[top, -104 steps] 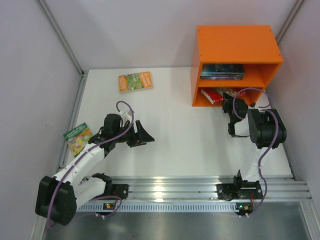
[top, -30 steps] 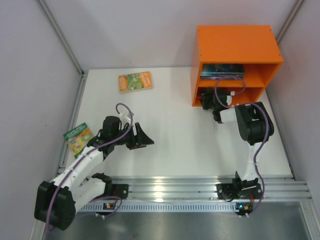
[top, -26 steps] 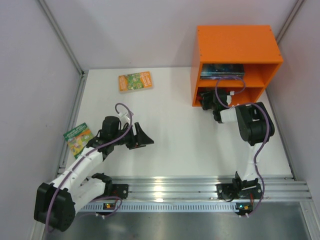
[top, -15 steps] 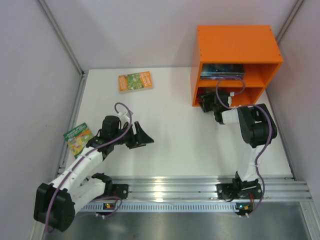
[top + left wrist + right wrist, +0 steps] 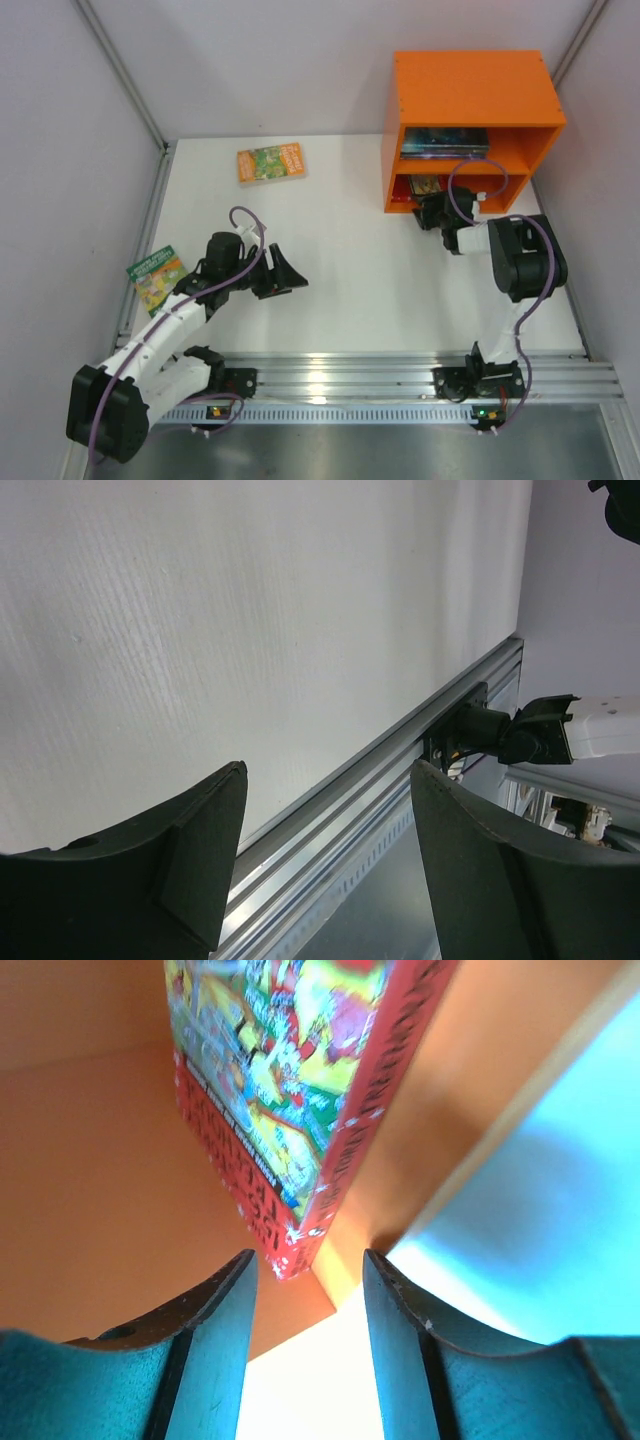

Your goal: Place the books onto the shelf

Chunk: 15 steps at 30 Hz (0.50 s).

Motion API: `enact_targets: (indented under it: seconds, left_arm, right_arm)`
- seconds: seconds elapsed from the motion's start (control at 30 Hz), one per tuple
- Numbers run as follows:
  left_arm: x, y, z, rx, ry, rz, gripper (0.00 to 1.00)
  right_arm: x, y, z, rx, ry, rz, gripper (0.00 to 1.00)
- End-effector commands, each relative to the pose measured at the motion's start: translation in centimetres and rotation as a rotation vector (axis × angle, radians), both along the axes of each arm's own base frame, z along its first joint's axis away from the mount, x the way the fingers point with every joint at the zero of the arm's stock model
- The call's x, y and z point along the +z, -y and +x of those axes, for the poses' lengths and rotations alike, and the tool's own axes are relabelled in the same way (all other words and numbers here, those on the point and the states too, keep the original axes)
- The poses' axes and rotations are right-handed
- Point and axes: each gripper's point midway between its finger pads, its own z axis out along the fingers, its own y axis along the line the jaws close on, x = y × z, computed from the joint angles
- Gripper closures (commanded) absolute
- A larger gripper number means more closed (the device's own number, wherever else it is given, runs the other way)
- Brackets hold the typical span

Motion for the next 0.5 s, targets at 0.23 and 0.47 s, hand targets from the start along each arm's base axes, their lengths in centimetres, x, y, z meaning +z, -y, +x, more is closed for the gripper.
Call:
enact_targets:
  seconds: [0.23, 0.47]
  left_arm:
    - [1.5, 0.4, 0.7, -0.001, 0.032, 0.004, 0.29]
    - [1.5, 0.3, 1.0, 0.013, 0.026, 0.022, 0.29]
  right_arm:
    - [1.8, 4.9, 0.4, -0.124, 0.035, -0.052, 0.54]
    - [1.8, 6.3, 0.5, -0.143, 0.041, -0.064, 0.55]
